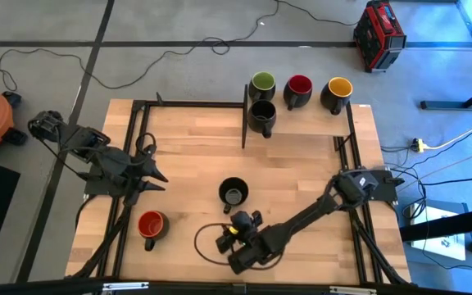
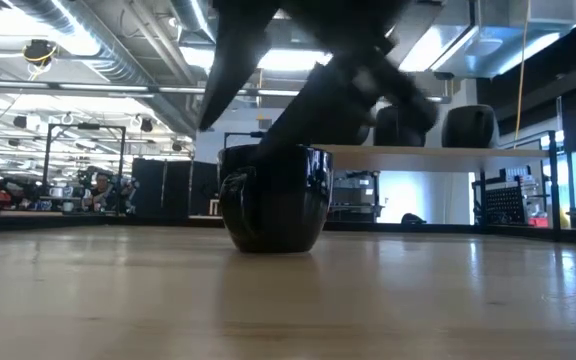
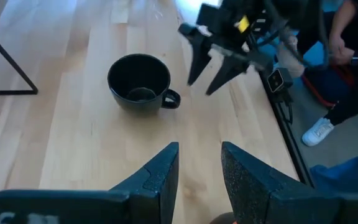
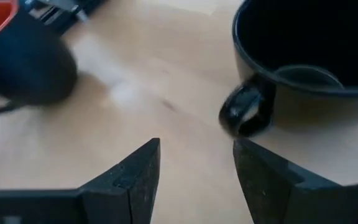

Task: Place coffee mugs
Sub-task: Put the black mug on the shelf

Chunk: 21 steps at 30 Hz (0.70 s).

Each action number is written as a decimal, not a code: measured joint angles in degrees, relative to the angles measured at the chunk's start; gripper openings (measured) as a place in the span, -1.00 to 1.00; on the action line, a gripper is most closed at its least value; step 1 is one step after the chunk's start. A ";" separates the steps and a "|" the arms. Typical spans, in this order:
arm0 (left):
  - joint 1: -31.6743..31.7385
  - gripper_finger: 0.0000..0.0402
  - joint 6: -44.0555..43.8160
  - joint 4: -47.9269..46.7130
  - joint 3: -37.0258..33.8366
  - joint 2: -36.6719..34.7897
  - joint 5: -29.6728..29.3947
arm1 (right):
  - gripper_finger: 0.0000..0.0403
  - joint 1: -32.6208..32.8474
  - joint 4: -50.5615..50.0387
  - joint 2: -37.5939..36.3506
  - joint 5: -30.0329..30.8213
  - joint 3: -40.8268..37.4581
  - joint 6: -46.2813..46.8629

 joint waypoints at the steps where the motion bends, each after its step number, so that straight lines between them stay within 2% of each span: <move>1: 0.00 -0.43 0.00 0.01 0.00 -0.02 -0.02 | -0.05 -0.58 0.80 0.50 0.06 0.00 0.04; 6: 0.00 -0.43 0.02 -0.02 0.00 0.00 -0.02 | -0.06 -3.39 3.14 2.71 -0.20 -0.02 1.12; 15: 0.00 -0.43 0.02 0.00 0.00 0.00 -0.02 | -0.06 -6.75 1.32 2.83 -2.53 -0.02 3.55; 21: 0.00 -0.43 0.04 -0.04 0.00 0.00 -0.04 | -0.06 -6.99 -4.70 2.83 -2.43 -0.02 7.84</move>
